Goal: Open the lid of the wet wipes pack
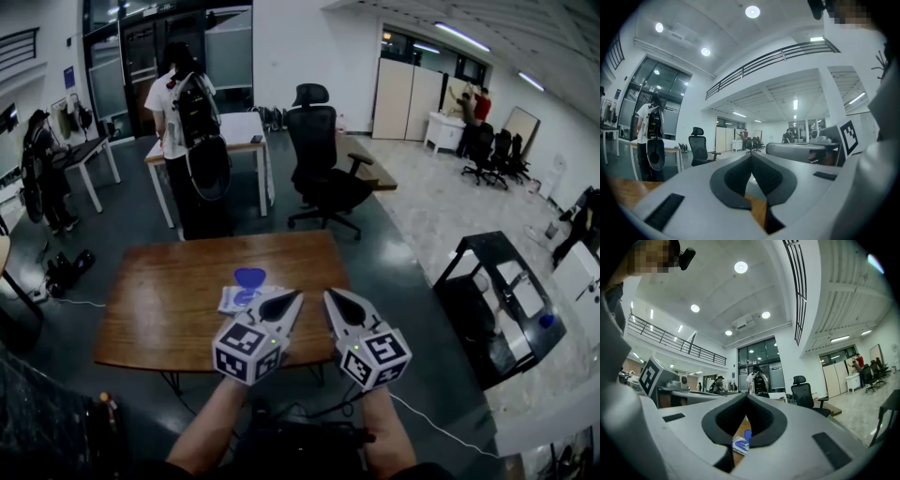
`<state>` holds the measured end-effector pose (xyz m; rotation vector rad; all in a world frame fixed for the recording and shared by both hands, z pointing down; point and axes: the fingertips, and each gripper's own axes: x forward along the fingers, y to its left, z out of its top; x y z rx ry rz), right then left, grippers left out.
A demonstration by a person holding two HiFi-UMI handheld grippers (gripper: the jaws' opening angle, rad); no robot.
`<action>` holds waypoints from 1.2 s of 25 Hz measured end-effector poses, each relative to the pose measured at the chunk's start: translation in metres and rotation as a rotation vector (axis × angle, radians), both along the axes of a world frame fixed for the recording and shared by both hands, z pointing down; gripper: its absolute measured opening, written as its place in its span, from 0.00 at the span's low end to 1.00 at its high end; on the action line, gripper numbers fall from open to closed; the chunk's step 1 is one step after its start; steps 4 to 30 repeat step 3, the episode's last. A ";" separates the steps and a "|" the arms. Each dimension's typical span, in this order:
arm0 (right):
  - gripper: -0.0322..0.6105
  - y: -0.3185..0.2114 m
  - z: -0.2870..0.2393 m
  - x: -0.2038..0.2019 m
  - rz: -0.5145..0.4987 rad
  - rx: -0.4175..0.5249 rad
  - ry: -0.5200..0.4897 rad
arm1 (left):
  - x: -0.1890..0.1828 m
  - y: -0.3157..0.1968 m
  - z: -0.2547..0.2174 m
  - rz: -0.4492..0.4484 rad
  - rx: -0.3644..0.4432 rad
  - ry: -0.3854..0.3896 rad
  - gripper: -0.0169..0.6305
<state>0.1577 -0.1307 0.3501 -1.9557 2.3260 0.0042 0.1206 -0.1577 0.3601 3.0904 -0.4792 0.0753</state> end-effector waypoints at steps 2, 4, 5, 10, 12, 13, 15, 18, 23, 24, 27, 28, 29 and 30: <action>0.06 0.001 0.000 0.000 -0.001 0.002 0.001 | 0.000 0.001 0.001 -0.001 0.004 -0.003 0.02; 0.06 0.002 0.000 -0.001 -0.002 0.003 0.001 | 0.000 0.001 0.001 -0.002 0.006 -0.005 0.02; 0.06 0.002 0.000 -0.001 -0.002 0.003 0.001 | 0.000 0.001 0.001 -0.002 0.006 -0.005 0.02; 0.06 0.002 0.000 -0.001 -0.002 0.003 0.001 | 0.000 0.001 0.001 -0.002 0.006 -0.005 0.02; 0.06 0.002 0.000 -0.001 -0.002 0.003 0.001 | 0.000 0.001 0.001 -0.002 0.006 -0.005 0.02; 0.06 0.002 0.000 -0.001 -0.002 0.003 0.001 | 0.000 0.001 0.001 -0.002 0.006 -0.005 0.02; 0.06 0.002 0.000 -0.001 -0.002 0.003 0.001 | 0.000 0.001 0.001 -0.002 0.006 -0.005 0.02; 0.06 0.002 0.000 -0.001 -0.002 0.003 0.001 | 0.000 0.001 0.001 -0.002 0.006 -0.005 0.02; 0.06 0.002 0.000 -0.001 -0.002 0.003 0.001 | 0.000 0.001 0.001 -0.002 0.006 -0.005 0.02; 0.06 0.002 0.000 -0.001 -0.002 0.003 0.001 | 0.000 0.001 0.001 -0.002 0.006 -0.005 0.02; 0.06 0.002 0.000 -0.001 -0.002 0.003 0.001 | 0.000 0.001 0.001 -0.002 0.006 -0.005 0.02; 0.06 0.002 0.000 -0.001 -0.002 0.003 0.001 | 0.000 0.001 0.001 -0.002 0.006 -0.005 0.02; 0.06 0.002 0.000 -0.001 -0.002 0.003 0.001 | 0.000 0.001 0.001 -0.002 0.006 -0.005 0.02; 0.06 0.002 0.000 -0.001 -0.002 0.003 0.001 | 0.000 0.001 0.001 -0.002 0.006 -0.005 0.02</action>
